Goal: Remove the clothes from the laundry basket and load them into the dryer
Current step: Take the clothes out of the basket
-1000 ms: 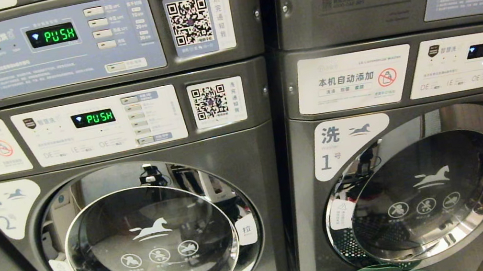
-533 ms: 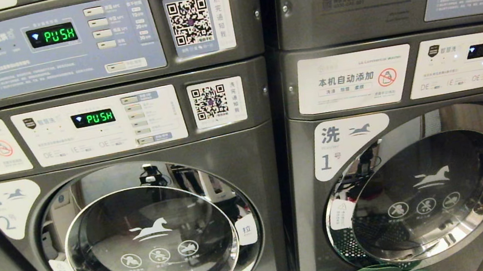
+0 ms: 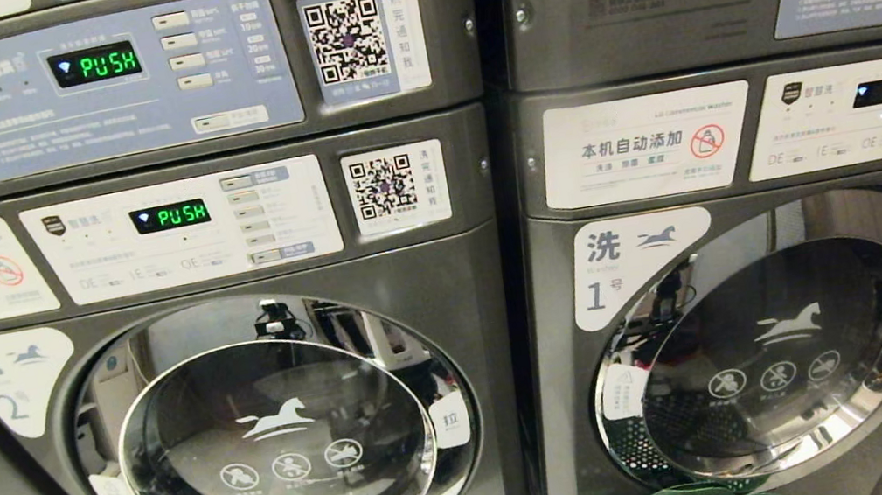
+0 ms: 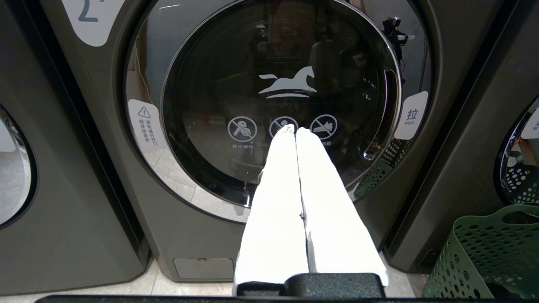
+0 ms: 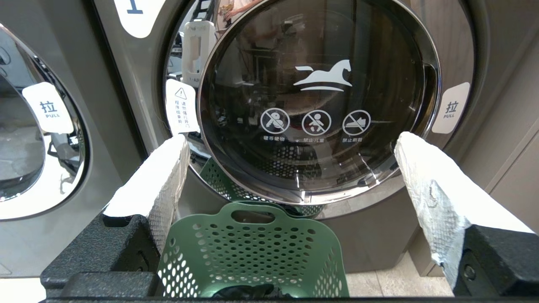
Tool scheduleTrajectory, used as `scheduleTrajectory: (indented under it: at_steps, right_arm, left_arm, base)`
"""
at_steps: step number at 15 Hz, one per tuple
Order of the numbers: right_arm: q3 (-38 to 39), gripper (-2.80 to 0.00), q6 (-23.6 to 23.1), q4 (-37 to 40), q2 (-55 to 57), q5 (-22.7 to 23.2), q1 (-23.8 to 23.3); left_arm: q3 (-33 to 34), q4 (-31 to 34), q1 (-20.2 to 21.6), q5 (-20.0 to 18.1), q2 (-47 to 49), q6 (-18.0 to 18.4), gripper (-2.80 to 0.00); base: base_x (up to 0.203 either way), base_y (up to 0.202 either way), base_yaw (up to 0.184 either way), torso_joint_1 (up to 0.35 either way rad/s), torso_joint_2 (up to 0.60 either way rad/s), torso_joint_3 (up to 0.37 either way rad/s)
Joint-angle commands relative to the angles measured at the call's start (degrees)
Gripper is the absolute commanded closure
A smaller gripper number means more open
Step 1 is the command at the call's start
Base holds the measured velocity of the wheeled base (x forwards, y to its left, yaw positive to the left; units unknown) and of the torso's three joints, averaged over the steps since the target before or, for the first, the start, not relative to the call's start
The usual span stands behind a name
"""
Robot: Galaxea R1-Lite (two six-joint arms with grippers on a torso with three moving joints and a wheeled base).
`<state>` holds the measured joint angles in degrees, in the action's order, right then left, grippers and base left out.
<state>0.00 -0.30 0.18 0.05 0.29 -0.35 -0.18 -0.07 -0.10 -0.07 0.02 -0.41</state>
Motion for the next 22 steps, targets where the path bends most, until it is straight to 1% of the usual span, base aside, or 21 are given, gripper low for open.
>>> scheduleTrajectory:
  at_steps: [1,22]
  right_arm:
    - [0.00,-2.80,-0.05,-0.01,0.04,0.06,0.00]
    - [0.00,-2.80,-0.05,-0.01,0.04,0.06,0.00]
  left_arm:
    - [0.01,-0.01,0.01,-0.01,-0.11,-0.02,0.00]
    - [0.01,-0.01,0.01,0.07,-0.03,-0.02,0.00]
  base:
    - [0.000,0.000,0.000,0.002,0.00,-0.071]
    - [0.000,0.000,0.000,0.002,0.00,-0.189]
